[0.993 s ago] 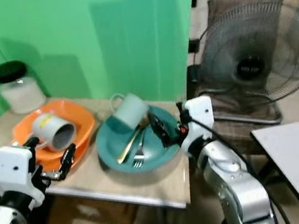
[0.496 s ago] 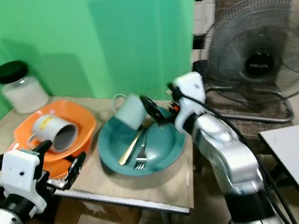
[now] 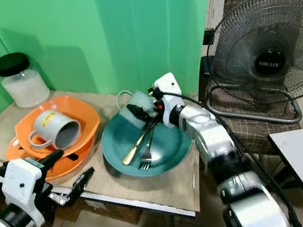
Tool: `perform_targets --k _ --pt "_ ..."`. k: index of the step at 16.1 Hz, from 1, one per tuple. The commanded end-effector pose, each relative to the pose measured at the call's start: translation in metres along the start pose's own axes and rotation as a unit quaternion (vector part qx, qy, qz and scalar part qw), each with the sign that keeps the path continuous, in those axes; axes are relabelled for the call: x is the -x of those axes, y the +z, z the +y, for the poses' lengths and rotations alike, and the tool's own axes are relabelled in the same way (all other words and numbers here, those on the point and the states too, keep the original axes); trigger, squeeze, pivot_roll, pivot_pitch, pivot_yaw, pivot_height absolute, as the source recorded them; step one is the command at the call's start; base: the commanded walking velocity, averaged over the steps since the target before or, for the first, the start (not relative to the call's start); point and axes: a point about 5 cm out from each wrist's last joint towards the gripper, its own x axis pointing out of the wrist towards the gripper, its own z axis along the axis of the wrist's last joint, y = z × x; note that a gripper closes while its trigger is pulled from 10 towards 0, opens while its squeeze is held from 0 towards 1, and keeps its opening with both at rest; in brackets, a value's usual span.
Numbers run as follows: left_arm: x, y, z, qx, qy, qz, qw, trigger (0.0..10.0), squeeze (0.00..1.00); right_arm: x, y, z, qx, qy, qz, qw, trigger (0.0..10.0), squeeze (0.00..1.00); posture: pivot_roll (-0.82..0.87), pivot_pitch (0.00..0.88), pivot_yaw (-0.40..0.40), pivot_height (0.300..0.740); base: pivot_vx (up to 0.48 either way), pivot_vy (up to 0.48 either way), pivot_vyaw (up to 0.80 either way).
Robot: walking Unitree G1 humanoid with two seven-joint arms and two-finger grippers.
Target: Setting the table
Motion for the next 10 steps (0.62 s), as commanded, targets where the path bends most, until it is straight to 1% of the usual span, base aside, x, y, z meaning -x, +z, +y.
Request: perform_targets --k 1,3,4,5,6,8,10 --pt "0.002 0.002 -0.001 -0.005 -0.008 0.002 1.000 10.0 0.00 -0.002 0.005 -0.008 -0.003 0.000 -0.016 1.000 10.0 1.00 0.06 0.000 0.022 0.740 0.000 0.000 0.00" --pt "0.002 0.002 -0.002 -0.004 -0.011 0.001 1.000 10.0 0.00 -0.003 0.004 -0.014 -0.011 -0.006 -0.022 1.000 10.0 1.00 0.06 0.000 0.024 0.740 0.000 0.000 0.00" --pt "0.002 0.002 -0.002 -0.004 -0.015 0.000 1.000 10.0 0.00 -0.002 0.001 -0.016 -0.024 0.007 -0.019 1.000 10.0 1.00 0.06 0.000 0.028 0.740 0.000 0.000 0.00" --pt "0.002 0.002 -0.002 -0.004 -0.018 0.000 1.000 10.0 0.00 -0.002 -0.001 -0.016 -0.025 0.014 -0.016 0.999 10.0 1.00 0.07 0.000 0.029 0.740 0.000 0.000 0.00" --pt "0.001 0.001 -0.002 -0.005 -0.020 0.001 1.000 10.0 0.00 -0.001 -0.008 -0.018 -0.045 0.033 -0.002 0.998 10.0 0.00 0.06 0.000 0.030 0.740 0.000 0.000 0.00" --pt "0.000 0.001 -0.001 -0.005 -0.023 -0.001 1.000 10.0 0.00 0.000 -0.019 -0.024 -0.058 0.016 0.029 0.998 10.0 0.00 0.07 0.000 0.031 0.740 0.000 0.000 0.00" --pt "-0.001 0.000 -0.001 -0.005 -0.024 -0.002 1.000 10.0 0.00 0.001 -0.022 -0.026 -0.070 0.017 0.036 0.997 10.0 0.00 0.07 0.000 0.031 0.740 0.000 0.000 0.00"
